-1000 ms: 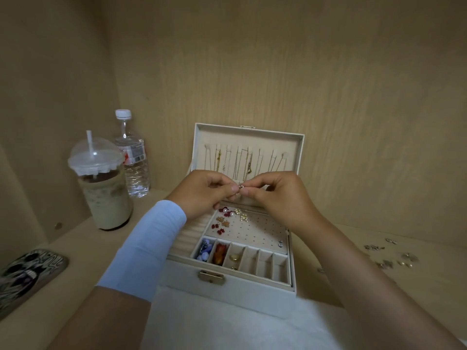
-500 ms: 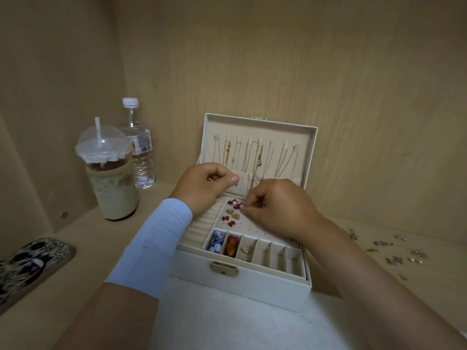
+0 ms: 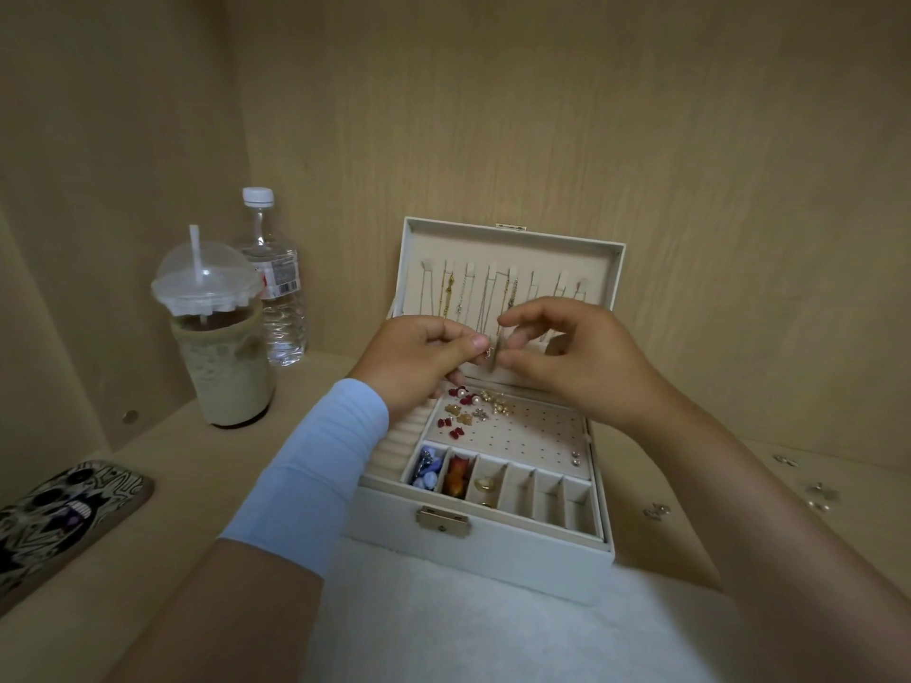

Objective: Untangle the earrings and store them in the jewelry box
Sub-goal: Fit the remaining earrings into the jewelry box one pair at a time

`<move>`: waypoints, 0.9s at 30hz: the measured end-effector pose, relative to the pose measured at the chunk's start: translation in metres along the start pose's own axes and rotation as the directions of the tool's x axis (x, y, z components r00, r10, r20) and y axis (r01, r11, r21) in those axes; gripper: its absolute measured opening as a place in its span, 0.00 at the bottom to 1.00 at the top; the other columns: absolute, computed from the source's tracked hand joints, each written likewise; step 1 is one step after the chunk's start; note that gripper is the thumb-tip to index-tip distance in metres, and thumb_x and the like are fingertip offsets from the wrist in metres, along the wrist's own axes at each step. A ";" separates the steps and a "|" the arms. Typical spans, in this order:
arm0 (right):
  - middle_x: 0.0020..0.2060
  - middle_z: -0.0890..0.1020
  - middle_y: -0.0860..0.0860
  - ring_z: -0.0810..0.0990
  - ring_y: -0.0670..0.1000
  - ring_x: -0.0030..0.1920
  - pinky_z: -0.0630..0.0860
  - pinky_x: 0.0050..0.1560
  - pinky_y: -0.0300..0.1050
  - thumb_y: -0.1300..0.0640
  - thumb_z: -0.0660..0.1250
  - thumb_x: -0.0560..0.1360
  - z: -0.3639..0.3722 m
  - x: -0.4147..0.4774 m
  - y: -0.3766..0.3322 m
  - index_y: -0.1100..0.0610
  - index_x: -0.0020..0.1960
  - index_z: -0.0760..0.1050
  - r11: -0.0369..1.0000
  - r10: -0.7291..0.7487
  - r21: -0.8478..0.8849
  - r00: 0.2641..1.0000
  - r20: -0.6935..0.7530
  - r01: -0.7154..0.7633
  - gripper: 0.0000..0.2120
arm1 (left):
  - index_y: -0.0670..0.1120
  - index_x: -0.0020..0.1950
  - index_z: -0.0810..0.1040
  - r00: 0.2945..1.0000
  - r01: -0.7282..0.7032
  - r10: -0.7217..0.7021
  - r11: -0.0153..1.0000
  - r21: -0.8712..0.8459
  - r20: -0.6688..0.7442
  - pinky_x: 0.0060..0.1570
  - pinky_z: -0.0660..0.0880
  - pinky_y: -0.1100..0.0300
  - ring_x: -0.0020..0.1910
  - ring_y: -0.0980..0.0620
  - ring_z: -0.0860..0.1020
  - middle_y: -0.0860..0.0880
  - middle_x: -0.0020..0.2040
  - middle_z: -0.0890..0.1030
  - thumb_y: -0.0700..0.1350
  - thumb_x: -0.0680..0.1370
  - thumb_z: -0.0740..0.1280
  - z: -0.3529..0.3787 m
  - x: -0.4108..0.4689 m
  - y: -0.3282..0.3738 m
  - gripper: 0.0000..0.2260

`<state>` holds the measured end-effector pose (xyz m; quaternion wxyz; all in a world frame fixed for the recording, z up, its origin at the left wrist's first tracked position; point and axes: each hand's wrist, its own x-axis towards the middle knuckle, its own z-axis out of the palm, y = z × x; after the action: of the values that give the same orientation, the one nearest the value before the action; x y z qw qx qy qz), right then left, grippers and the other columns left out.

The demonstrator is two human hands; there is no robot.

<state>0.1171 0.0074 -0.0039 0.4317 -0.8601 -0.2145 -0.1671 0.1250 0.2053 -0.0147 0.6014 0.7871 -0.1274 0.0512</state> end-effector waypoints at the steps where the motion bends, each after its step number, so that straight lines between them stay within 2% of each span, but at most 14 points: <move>1: 0.43 0.86 0.46 0.72 0.40 0.26 0.71 0.33 0.34 0.54 0.79 0.70 -0.001 0.000 -0.001 0.47 0.53 0.82 0.999 -0.011 0.040 1.000 -0.010 0.011 0.13 | 0.51 0.47 0.85 1.000 -0.007 0.007 1.000 -0.006 0.000 0.34 0.75 0.63 0.37 0.56 0.80 0.51 0.42 0.86 0.50 0.76 0.71 0.002 0.000 0.002 0.05; 4: 0.41 0.86 0.45 0.71 0.41 0.26 0.70 0.31 0.34 0.55 0.80 0.69 0.002 -0.001 -0.003 0.48 0.48 0.85 0.996 -0.067 0.048 0.997 -0.032 0.069 0.09 | 0.51 0.47 0.85 1.000 -0.002 0.002 1.000 -0.023 -0.002 0.37 0.75 0.61 0.38 0.56 0.81 0.46 0.43 0.86 0.51 0.76 0.71 0.008 -0.001 0.004 0.05; 8: 0.41 0.87 0.44 0.73 0.42 0.26 0.69 0.32 0.32 0.54 0.78 0.71 0.003 -0.002 -0.002 0.48 0.48 0.86 0.996 -0.080 0.028 0.994 -0.078 0.083 0.06 | 0.50 0.48 0.85 1.000 0.019 -0.018 0.999 -0.038 0.023 0.37 0.74 0.62 0.39 0.57 0.80 0.52 0.45 0.86 0.50 0.77 0.70 0.009 -0.004 0.005 0.06; 12: 0.37 0.85 0.41 0.75 0.40 0.26 0.68 0.31 0.28 0.60 0.76 0.73 0.005 -0.002 -0.002 0.51 0.49 0.87 0.994 -0.074 0.077 0.992 -0.102 0.082 0.07 | 0.50 0.50 0.85 0.999 0.032 -0.030 0.999 -0.040 0.044 0.37 0.74 0.61 0.38 0.57 0.80 0.54 0.45 0.86 0.48 0.78 0.69 0.007 -0.005 0.007 0.05; 14: 0.38 0.86 0.41 0.79 0.36 0.31 0.72 0.36 0.28 0.60 0.76 0.73 0.006 -0.002 -0.004 0.51 0.49 0.86 0.993 -0.069 0.090 0.992 -0.108 0.079 0.07 | 0.49 0.51 0.83 0.998 0.045 -0.043 0.997 -0.068 0.044 0.36 0.74 0.62 0.37 0.57 0.80 0.53 0.43 0.86 0.46 0.77 0.70 0.006 -0.006 0.008 0.05; 16: 0.42 0.87 0.43 0.84 0.37 0.42 0.80 0.48 0.37 0.59 0.76 0.73 0.006 -0.002 -0.003 0.49 0.49 0.86 0.992 -0.068 0.100 0.992 -0.105 0.079 0.07 | 0.50 0.52 0.82 0.998 0.054 -0.050 0.995 -0.088 0.044 0.35 0.74 0.63 0.37 0.57 0.80 0.53 0.41 0.86 0.44 0.77 0.71 0.006 -0.006 0.009 0.05; 18: 0.43 0.87 0.42 0.85 0.40 0.47 0.81 0.55 0.43 0.59 0.76 0.73 0.006 -0.003 -0.003 0.48 0.49 0.86 0.991 -0.060 0.110 0.994 -0.092 0.070 0.07 | 0.49 0.52 0.82 0.998 0.053 -0.049 0.994 -0.091 0.046 0.34 0.75 0.63 0.37 0.57 0.80 0.54 0.39 0.85 0.44 0.77 0.71 0.006 -0.006 0.009 0.05; 20: 0.42 0.87 0.43 0.85 0.39 0.45 0.81 0.52 0.41 0.59 0.76 0.73 0.006 -0.002 -0.004 0.48 0.48 0.86 0.991 -0.050 0.122 0.995 -0.086 0.060 0.08 | 0.49 0.51 0.82 0.998 0.044 -0.041 0.996 -0.083 0.041 0.34 0.75 0.63 0.38 0.56 0.81 0.53 0.39 0.85 0.44 0.76 0.72 0.006 -0.006 0.009 0.05; 23: 0.37 0.87 0.43 0.81 0.35 0.34 0.74 0.37 0.29 0.62 0.76 0.73 0.004 -0.002 -0.004 0.54 0.49 0.86 0.980 -0.016 0.196 0.998 -0.061 0.028 0.07 | 0.49 0.51 0.83 1.000 0.007 -0.005 0.997 -0.077 0.028 0.34 0.75 0.64 0.39 0.55 0.82 0.52 0.41 0.86 0.44 0.75 0.72 0.005 -0.006 0.008 0.05; 25: 0.37 0.87 0.43 0.82 0.36 0.35 0.74 0.39 0.28 0.61 0.77 0.72 0.002 -0.002 0.000 0.53 0.48 0.86 0.985 0.012 0.174 0.998 -0.057 -0.002 0.06 | 0.49 0.48 0.83 0.998 -0.060 0.059 0.998 0.018 0.027 0.40 0.78 0.63 0.42 0.56 0.83 0.53 0.42 0.86 0.44 0.75 0.72 0.005 -0.005 0.004 0.03; 27: 0.36 0.86 0.40 0.82 0.36 0.38 0.75 0.42 0.30 0.59 0.78 0.70 0.000 -0.003 0.005 0.51 0.45 0.87 0.998 0.052 0.044 0.999 -0.018 -0.051 0.05 | 0.53 0.45 0.84 0.990 -0.142 0.132 0.954 0.263 0.052 0.49 0.79 0.59 0.44 0.58 0.82 0.58 0.42 0.84 0.45 0.75 0.72 0.003 -0.005 -0.001 0.03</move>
<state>0.1174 0.0043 -0.0084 0.4564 -0.8541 -0.1919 -0.1594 0.1206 0.2036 -0.0174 0.4832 0.8506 -0.1839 0.0959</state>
